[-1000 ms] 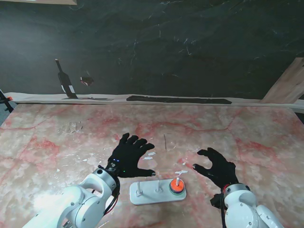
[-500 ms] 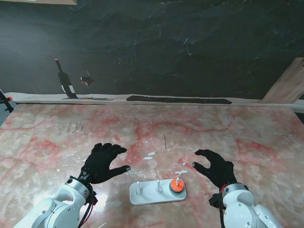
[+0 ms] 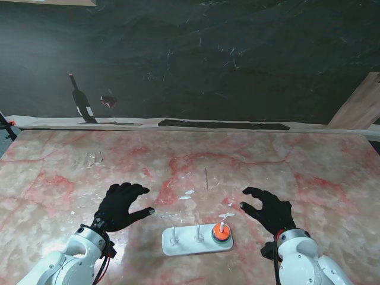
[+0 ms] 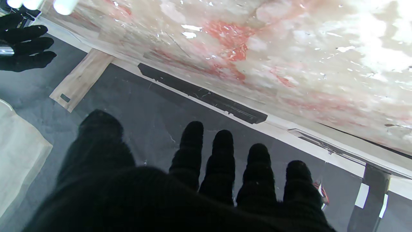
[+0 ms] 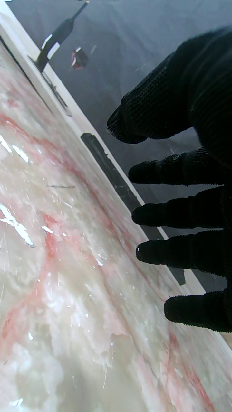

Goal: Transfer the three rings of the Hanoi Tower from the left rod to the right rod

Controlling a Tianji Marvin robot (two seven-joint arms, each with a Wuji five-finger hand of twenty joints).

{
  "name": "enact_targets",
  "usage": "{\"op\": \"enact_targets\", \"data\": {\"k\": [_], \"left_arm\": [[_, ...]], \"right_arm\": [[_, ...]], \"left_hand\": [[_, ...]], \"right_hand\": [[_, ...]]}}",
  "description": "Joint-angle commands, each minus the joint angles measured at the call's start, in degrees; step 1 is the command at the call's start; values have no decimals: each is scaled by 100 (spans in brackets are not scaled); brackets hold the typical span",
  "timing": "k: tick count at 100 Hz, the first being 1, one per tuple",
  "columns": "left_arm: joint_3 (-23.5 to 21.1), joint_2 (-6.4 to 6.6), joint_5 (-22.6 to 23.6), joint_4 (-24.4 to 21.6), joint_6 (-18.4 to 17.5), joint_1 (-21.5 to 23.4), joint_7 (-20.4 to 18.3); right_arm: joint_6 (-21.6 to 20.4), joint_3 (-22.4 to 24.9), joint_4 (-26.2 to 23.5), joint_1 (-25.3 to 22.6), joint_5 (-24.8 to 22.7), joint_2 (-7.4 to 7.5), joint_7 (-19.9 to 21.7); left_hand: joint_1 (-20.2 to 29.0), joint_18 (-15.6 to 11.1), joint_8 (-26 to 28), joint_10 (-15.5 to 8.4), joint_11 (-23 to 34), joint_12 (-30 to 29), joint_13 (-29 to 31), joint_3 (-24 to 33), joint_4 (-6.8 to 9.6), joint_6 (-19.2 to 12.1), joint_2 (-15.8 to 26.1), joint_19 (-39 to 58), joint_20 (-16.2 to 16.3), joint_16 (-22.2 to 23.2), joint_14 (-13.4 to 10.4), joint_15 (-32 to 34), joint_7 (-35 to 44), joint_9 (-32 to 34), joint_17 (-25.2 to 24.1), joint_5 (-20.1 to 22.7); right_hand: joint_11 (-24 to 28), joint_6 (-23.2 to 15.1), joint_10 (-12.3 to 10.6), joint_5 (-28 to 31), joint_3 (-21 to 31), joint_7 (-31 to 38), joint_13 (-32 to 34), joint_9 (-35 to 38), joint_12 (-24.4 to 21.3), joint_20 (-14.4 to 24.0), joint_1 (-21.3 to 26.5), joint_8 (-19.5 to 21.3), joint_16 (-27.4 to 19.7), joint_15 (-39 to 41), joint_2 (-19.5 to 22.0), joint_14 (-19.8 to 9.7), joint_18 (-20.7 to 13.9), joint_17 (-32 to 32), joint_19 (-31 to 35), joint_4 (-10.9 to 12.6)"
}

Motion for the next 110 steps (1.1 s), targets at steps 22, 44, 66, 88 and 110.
{"op": "enact_targets", "data": {"k": [22, 44, 66, 88, 110], "left_arm": [[26, 4, -156, 152, -120, -88, -124], [-47, 13, -169, 92, -96, 11, -196], [-81, -5, -199, 91, -94, 36, -116], [-75, 5, -211, 92, -59, 16, -193], [-81, 1, -237, 99, -52, 6, -186]], "right_arm": [[12, -79, -2, 55, 54, -19, -34], [49, -146, 16, 129, 17, -6, 15], [56, -157, 10, 145, 16, 2, 58], [81, -165, -5, 147, 35, 5, 85], [116, -167, -36, 129, 40, 4, 91]], "left_hand": [[-38, -54, 22, -140, 63, 67, 39, -57, -124, -31, 142, 18, 166, 25, -98, -59, -39, 48, -51, -43], [25, -43, 22, -107, 99, 88, 29, -43, -95, -12, 88, 45, 196, 38, -91, -35, -35, 68, -51, -33], [58, -33, 21, -86, 112, 94, 29, -41, -77, -21, 62, 77, 213, 41, -83, -20, -34, 69, -40, -2], [63, -14, 20, -110, 62, 76, 28, -45, -67, -26, 58, 93, 213, 38, -84, -18, -45, -18, -44, -14], [61, -7, 22, -97, 99, 93, 45, -47, -63, -26, 67, 122, 219, 38, -87, -15, -48, 72, -43, -1]], "right_hand": [[55, 16, 44, 131, -204, 44, 227, 36, 3, -93, 266, 86, 550, 1424, 209, -98, 74, 33, 809, 153], [36, 6, 75, 184, -241, 69, -15, -34, -28, -37, 328, 94, 659, 1648, 242, -119, 38, 55, 1031, 155], [-69, -13, 54, 209, -314, 80, -223, -72, -88, -88, 353, 94, 287, 1024, 269, -49, 16, 42, 973, 160], [-112, -21, 45, 219, -328, 87, -302, -95, -107, -137, 355, 97, 154, 770, 273, -32, 9, 12, 860, 161], [-130, -36, 47, 216, -339, 87, -309, -90, -115, -177, 345, 98, 91, 646, 280, -31, 12, 4, 748, 162]]}}
